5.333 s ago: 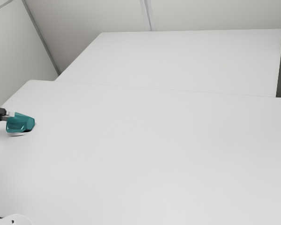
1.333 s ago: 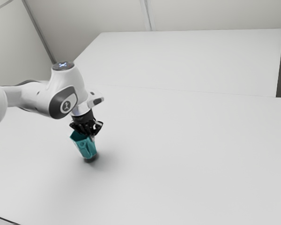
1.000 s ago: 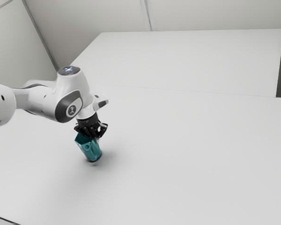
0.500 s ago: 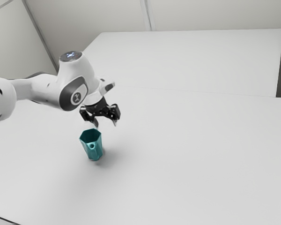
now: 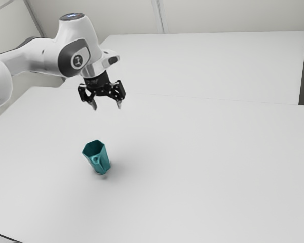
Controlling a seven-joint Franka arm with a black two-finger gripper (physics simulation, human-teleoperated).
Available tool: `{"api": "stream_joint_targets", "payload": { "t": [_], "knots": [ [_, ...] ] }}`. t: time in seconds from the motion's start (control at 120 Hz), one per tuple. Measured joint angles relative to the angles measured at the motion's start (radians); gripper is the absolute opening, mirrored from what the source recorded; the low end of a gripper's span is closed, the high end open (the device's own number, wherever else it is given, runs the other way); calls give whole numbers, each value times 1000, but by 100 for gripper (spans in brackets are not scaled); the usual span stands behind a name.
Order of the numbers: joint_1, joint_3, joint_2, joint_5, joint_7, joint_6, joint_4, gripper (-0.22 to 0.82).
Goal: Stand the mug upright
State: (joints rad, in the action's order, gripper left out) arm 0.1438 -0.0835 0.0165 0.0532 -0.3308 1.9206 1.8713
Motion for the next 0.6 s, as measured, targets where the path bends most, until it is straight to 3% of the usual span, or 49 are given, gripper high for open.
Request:
{"api": "stream_joint_targets", "payload": {
  "t": [0.6],
  "knots": [
    [-55,-7,35,0,196,-320,-347,59]
  ]
}}
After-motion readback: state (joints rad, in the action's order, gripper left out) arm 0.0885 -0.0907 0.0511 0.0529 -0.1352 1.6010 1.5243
